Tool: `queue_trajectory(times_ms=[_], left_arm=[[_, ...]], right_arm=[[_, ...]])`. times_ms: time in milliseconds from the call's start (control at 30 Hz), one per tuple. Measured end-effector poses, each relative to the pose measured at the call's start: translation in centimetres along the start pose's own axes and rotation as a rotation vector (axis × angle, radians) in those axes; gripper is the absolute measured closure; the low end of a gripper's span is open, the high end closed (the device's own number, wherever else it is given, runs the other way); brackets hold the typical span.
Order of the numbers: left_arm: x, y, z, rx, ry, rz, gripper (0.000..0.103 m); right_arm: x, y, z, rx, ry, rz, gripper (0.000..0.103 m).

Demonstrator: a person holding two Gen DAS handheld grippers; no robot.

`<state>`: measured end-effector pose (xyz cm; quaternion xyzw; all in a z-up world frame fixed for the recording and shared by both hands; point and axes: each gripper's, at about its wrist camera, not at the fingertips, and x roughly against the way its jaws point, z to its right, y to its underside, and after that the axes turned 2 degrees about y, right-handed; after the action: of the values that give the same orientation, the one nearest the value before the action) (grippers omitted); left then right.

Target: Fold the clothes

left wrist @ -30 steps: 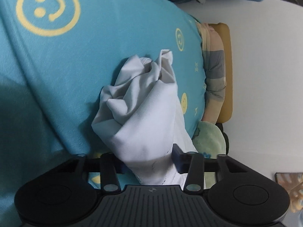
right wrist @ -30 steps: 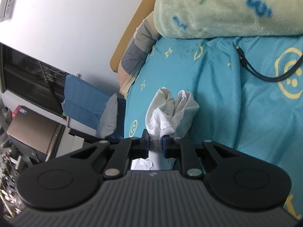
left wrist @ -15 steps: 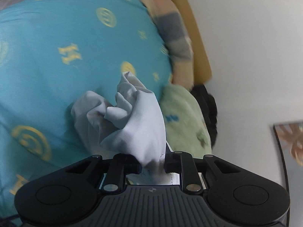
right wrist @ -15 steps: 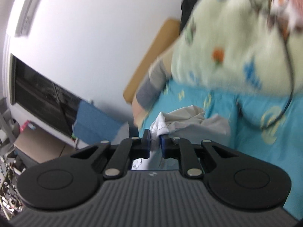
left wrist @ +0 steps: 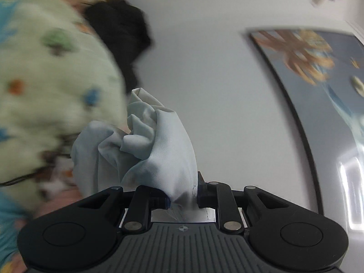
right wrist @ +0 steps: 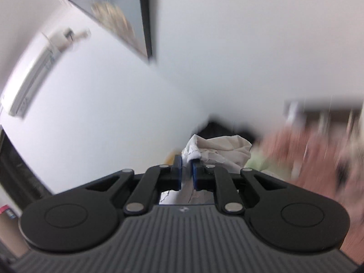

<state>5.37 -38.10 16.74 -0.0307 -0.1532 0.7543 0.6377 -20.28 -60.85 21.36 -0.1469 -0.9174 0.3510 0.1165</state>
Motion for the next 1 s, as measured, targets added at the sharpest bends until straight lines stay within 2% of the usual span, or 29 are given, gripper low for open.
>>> queue_trajectory(times_ms=[33,100,200,267,333,500,633,667,733,800,867,933,1000], left_arm=[[-2.1,0.4,0.7,-0.046,0.037,-0.022,0.082],[-4.3,3.4,0.6,-0.153,0.053,-0.040,0.082],[-6.0,8.5,-2.4,-0.238,-0.046,-0.095,0.083],[-5.4,12.2,-5.0,-0.252,-0.101,-0.153,0.083],[-4.6,14.7,-7.6,-0.280,-0.142,-0.215,0.083],[-2.3,17.0,-11.1,-0.340,-0.166,-0.248,0.080],[-1.8,16.6,-10.6,-0.400,-0.187,-0.249,0.074],[-1.6,16.6,-9.9,-0.430,-0.203,-0.251,0.071],[-1.1,16.9,-8.4,-0.502,-0.227,-0.258,0.053],[-0.5,17.3,-6.9,-0.577,-0.250,-0.265,0.028],[0.0,17.6,-5.4,-0.652,-0.272,-0.272,0.019],[1.2,18.2,-4.0,-0.730,-0.287,-0.260,0.013],[3.2,19.1,-2.0,-0.799,-0.278,-0.227,0.002]], right_arm=[[1.0,-1.1,0.4,0.036,0.017,0.038,0.091],[2.7,-2.0,1.6,0.133,0.076,0.095,0.091],[3.8,0.2,5.3,0.227,0.219,0.073,0.091],[4.7,2.4,8.8,0.192,0.278,0.031,0.091],[6.5,4.8,11.6,0.145,0.298,0.002,0.091],[10.5,10.2,15.3,0.095,0.319,-0.023,0.091],[11.1,12.1,16.1,0.093,0.380,-0.049,0.090],[11.2,12.1,16.1,0.092,0.402,-0.062,0.089],[11.4,11.6,15.7,0.099,0.440,-0.092,0.088],[11.4,11.1,14.7,0.130,0.472,-0.120,0.088],[11.7,11.3,13.6,0.167,0.486,-0.137,0.085],[12.4,11.4,12.1,0.203,0.470,-0.138,0.068],[13.3,11.7,10.2,0.258,0.436,-0.112,0.015]])
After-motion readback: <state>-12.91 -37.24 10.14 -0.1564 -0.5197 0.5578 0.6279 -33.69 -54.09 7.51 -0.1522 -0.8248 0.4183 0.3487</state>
